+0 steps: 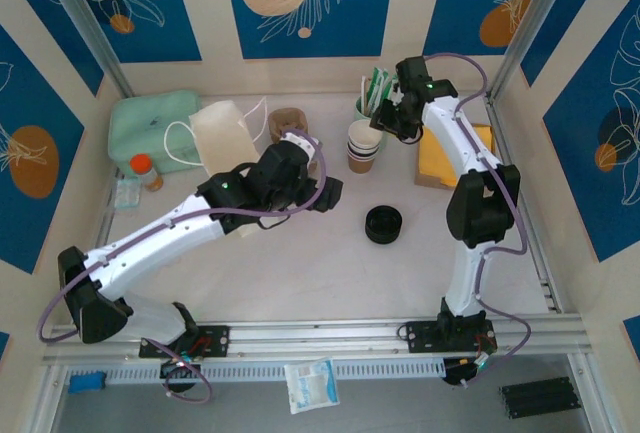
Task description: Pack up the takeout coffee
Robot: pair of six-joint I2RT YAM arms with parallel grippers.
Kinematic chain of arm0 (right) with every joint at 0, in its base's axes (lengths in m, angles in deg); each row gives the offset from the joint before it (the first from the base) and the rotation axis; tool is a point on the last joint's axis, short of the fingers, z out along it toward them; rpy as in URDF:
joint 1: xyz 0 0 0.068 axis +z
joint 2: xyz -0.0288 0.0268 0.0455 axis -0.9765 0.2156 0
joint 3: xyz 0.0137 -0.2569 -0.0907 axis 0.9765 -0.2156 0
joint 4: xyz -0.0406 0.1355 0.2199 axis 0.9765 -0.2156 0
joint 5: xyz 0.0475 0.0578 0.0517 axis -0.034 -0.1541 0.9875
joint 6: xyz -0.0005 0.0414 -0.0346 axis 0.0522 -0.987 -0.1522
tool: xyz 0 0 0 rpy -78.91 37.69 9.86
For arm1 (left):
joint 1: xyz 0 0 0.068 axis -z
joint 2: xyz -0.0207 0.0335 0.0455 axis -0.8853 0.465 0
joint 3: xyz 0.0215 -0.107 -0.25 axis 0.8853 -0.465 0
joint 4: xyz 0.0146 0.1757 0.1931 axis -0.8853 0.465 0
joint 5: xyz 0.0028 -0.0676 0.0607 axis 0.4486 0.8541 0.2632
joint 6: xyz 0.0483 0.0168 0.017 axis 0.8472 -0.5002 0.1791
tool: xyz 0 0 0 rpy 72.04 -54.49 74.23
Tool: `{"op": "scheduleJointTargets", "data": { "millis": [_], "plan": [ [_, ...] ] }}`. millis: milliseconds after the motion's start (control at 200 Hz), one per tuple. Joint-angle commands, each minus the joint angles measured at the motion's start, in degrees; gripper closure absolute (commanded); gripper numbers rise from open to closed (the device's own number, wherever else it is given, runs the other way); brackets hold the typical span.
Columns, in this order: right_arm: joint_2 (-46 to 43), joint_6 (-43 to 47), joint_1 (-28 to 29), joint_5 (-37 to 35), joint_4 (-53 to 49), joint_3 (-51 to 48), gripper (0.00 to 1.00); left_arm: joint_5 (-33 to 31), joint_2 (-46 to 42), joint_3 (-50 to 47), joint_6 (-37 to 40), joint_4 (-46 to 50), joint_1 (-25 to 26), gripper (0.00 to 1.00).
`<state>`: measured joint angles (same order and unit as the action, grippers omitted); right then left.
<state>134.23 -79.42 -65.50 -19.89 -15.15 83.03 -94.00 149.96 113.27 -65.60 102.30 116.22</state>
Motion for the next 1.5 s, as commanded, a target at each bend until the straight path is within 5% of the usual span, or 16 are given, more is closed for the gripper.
{"op": "scheduleJointTargets", "data": {
  "millis": [0, 740, 1496],
  "plan": [
    [1.4, 1.3, 0.5, -1.1, -2.5, 2.5, 0.61, -1.0, -1.3, -0.4, -0.9, -1.2, 0.5, 0.0],
    [3.1, 2.9, 0.6, -0.2, -3.4, 5.4, 1.0, -0.8, -0.6, -0.8, -0.8, -1.9, 0.5, 0.01],
    [-8.8, 2.4, 0.7, 1.5, -0.3, 3.4, 1.0, -2.5, -1.8, -2.0, -1.3, -2.1, 0.3, 0.01]
  ]
}}
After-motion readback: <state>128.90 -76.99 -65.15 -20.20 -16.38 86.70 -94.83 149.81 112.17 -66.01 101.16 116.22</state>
